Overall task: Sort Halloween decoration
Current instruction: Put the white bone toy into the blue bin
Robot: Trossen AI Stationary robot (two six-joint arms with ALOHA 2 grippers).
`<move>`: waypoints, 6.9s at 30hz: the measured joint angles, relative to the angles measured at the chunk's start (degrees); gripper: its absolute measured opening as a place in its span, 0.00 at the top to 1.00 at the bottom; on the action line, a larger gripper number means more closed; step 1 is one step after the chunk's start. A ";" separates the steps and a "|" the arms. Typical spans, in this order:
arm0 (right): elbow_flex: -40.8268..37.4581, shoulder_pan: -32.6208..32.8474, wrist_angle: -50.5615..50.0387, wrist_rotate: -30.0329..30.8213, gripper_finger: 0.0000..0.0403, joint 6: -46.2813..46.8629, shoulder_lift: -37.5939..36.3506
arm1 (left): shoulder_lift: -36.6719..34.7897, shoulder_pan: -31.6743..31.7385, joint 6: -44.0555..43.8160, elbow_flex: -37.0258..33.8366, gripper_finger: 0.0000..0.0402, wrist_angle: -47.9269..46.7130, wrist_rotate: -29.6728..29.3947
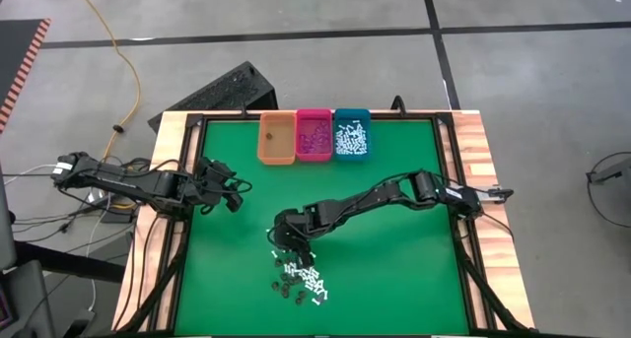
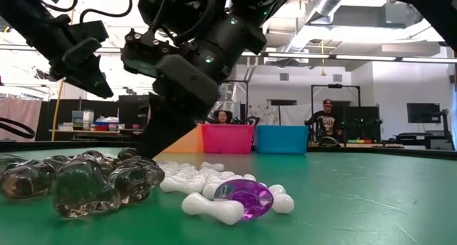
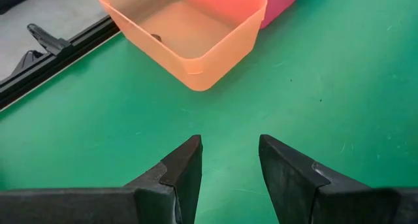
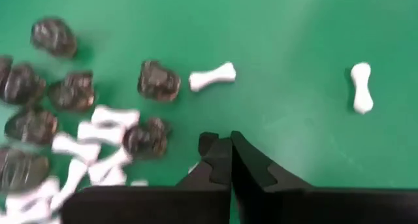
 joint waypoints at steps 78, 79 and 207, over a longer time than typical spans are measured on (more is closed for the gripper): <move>-0.26 -10.02 -20.22 6.46 0.96 -10.61 -14.04 | 0.00 0.01 -1.29 -0.12 0.64 -1.43 -1.19; -0.28 -11.78 -21.80 7.61 0.96 -11.22 -15.14 | -0.02 0.01 -1.29 -0.13 0.64 -1.46 -1.16; -39.14 -5.31 60.31 33.15 0.62 21.15 -7.86 | 1.62 -0.06 -5.35 -0.13 0.64 -2.27 -3.22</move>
